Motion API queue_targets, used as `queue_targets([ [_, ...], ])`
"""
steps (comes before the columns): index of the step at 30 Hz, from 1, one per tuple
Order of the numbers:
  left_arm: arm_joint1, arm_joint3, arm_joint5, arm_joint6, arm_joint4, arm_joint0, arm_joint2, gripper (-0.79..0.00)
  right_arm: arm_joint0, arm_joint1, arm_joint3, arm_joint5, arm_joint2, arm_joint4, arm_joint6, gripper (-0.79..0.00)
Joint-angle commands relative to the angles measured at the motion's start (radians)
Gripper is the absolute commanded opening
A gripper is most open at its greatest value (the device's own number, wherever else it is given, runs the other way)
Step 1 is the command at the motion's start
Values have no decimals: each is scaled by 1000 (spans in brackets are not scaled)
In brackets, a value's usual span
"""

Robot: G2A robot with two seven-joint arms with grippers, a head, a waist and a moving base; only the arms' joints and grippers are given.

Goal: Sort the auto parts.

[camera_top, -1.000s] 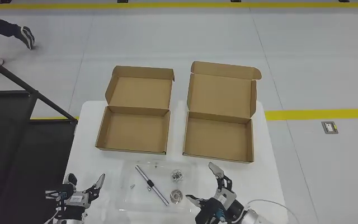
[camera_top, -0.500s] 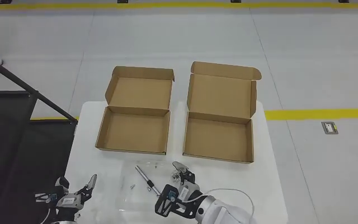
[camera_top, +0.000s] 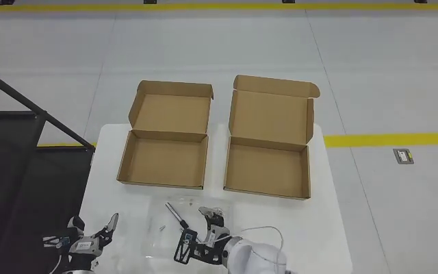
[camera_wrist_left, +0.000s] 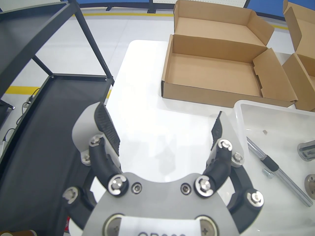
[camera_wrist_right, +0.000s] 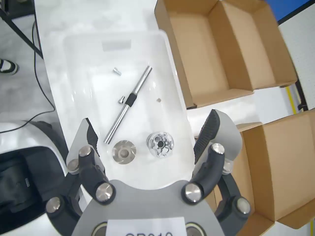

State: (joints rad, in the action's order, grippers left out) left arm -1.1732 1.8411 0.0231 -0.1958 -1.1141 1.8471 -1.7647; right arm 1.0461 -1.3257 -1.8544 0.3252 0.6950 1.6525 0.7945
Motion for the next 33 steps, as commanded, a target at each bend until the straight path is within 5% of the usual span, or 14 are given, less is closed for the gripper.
queue_targets([
  [1,0,0,0,0,0,0,0,0,-37,-19,41,-27,-19,-51,98,0],
  [14,0,0,0,0,0,0,0,0,-181,-106,272,-144,-56,-247,261,0],
  [33,0,0,0,0,0,0,0,0,-224,-160,406,-241,-64,-249,346,0],
])
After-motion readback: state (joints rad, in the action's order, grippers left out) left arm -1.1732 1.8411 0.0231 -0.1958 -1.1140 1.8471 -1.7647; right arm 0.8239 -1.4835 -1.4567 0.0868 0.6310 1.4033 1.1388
